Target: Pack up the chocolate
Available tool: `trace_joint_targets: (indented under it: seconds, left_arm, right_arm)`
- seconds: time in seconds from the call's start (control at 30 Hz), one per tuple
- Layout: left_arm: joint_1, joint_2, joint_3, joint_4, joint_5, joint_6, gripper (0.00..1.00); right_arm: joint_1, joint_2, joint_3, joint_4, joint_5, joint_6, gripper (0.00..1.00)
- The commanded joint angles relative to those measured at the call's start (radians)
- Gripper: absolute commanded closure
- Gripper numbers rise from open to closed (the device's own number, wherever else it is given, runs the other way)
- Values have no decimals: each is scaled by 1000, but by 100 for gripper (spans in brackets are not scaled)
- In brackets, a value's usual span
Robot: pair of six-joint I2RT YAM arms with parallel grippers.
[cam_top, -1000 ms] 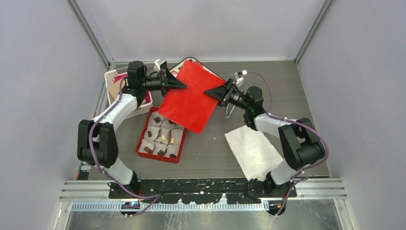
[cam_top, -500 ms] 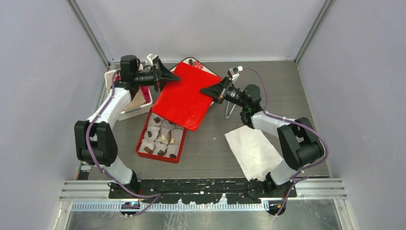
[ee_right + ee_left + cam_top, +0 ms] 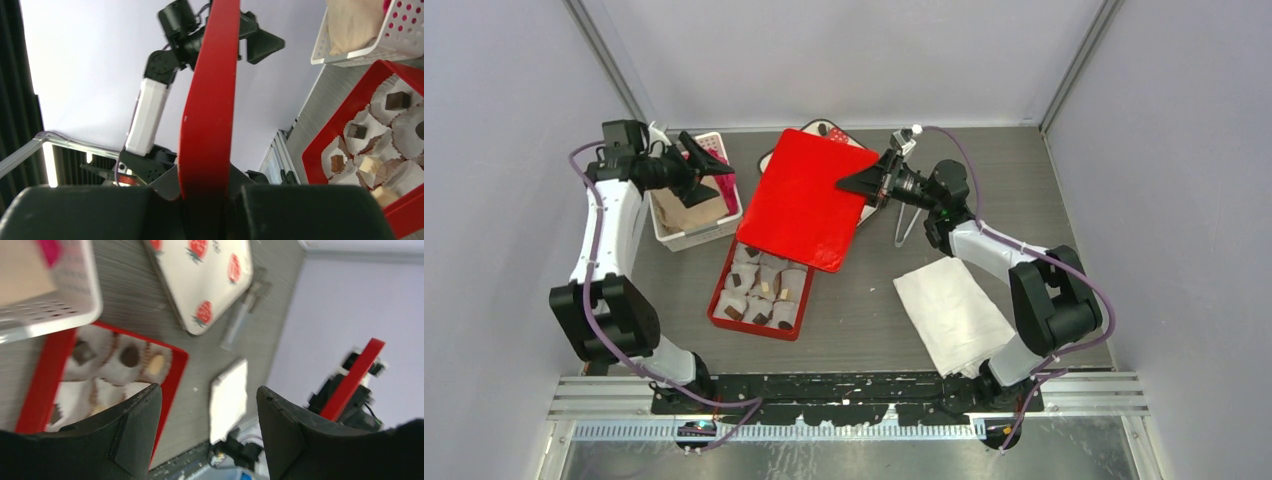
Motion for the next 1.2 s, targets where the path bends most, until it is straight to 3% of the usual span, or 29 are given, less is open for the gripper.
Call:
trace_joint_targets:
  seconds: [0.0,0.13,0.3,0.5,0.67,1.03,1.17]
  left_arm:
    - [-1,-165,-18,-92,-305,33,30]
    - [0,-221,-55,-145,-384,89,29]
    - [0,-305,-142,-157,-485,165,28]
    - [-1,-339,-251,-117,-479,199,26]
    - [4,-330,-274,-154,-484,234,19]
    - [13,-297,-381,-118,-369,242,22]
    - [13,-291,-401,-117,-390,248,22]
  right_arm:
    - [50,-19,66,-79,-22,-62,99]
    - [135,42,116,-158,-29,-128,99]
    - [190,165,165,-118,-13,-100,99]
    - [246,296,215,-85,-23,-59,99]
    - [277,313,192,-200,89,-205,99]
    - [304,375,107,-86,216,-171,99]
    - [321,395,106,-59,224,-162,99]
